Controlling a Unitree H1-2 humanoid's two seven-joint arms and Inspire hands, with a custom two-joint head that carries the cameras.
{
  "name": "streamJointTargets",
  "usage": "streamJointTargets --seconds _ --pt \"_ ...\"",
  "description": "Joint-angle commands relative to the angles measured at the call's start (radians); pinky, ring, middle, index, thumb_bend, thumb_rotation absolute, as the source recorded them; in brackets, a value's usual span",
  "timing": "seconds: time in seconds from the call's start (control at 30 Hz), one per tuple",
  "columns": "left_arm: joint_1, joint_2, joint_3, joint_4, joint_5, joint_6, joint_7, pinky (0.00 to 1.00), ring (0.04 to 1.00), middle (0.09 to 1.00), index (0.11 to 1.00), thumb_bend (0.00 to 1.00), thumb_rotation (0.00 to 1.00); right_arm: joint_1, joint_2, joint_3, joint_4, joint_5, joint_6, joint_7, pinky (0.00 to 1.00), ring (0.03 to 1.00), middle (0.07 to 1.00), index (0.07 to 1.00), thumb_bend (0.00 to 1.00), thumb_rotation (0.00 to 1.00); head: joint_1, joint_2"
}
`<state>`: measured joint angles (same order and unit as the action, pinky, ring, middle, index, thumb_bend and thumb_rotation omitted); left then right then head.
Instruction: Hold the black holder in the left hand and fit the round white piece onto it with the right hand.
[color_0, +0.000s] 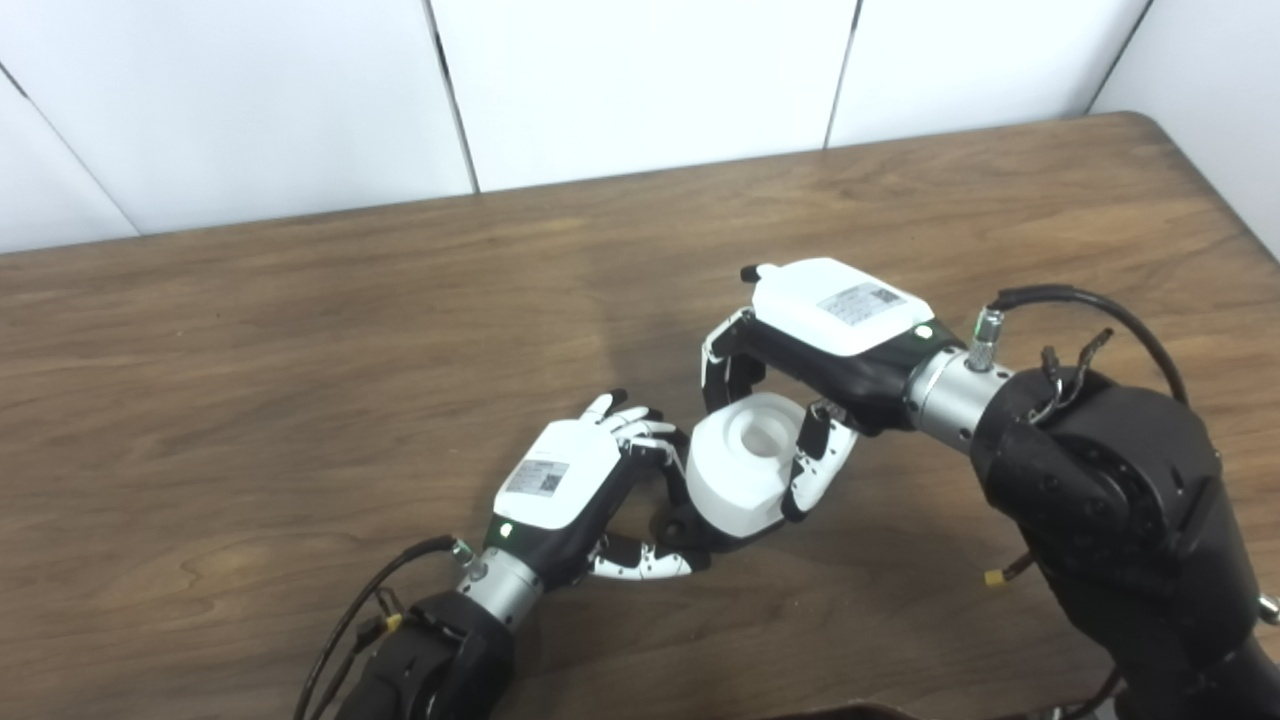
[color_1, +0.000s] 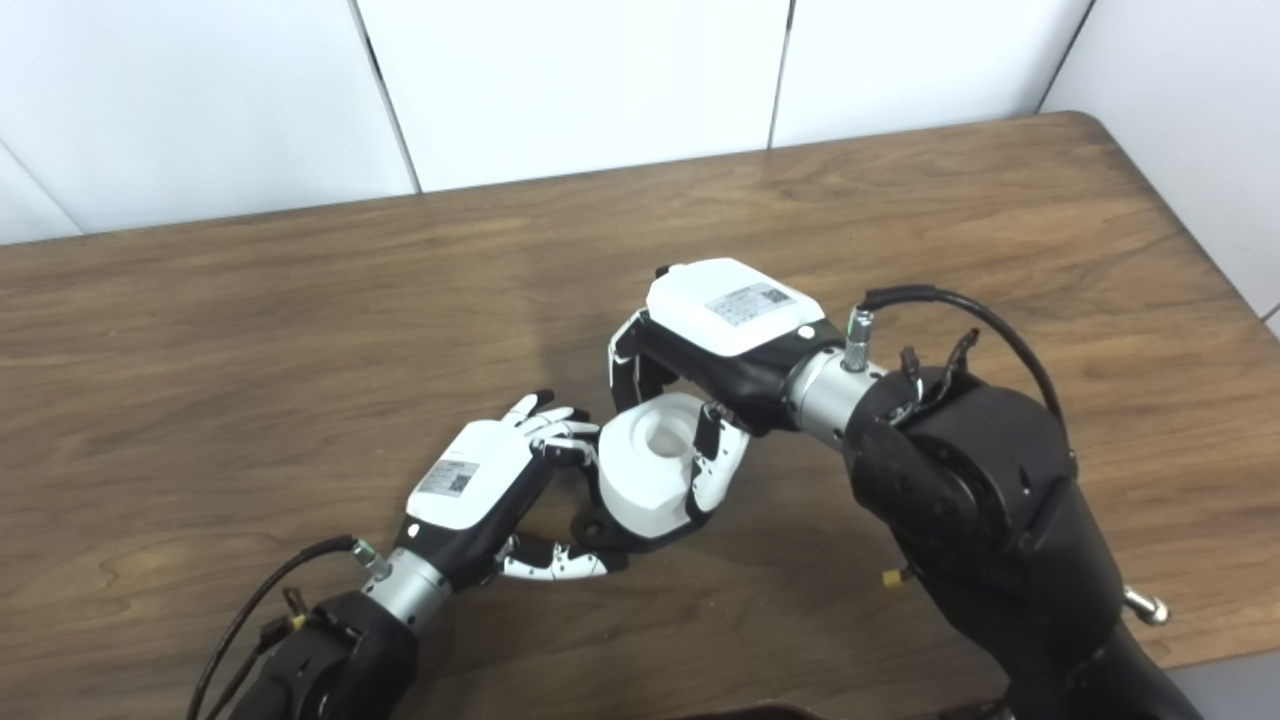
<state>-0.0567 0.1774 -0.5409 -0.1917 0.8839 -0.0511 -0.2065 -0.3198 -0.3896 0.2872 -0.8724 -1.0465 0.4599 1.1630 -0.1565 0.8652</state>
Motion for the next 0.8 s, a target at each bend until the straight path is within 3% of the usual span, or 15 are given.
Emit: streamJointTargets --seconds 0.0,0.77 --pt "-0.010 -0.005 -0.019 -0.007 0.024 0.000 -0.026 0.99 0.880 0.791 0.484 0.52 0.06 -0.026 0.008 -0.007 -0.022 -0.010 -0.009 0.095 1.00 0.611 0.448 0.517 0.53 0.00 0.000 -0.001" --pt "-0.011 -0.009 -0.020 -0.008 0.029 0.007 -0.033 1.00 0.885 0.795 0.484 0.52 0.06 -0.035 0.042 0.002 -0.015 -0.028 -0.009 0.100 1.00 0.598 0.438 0.524 0.53 0.00 0.000 0.000"
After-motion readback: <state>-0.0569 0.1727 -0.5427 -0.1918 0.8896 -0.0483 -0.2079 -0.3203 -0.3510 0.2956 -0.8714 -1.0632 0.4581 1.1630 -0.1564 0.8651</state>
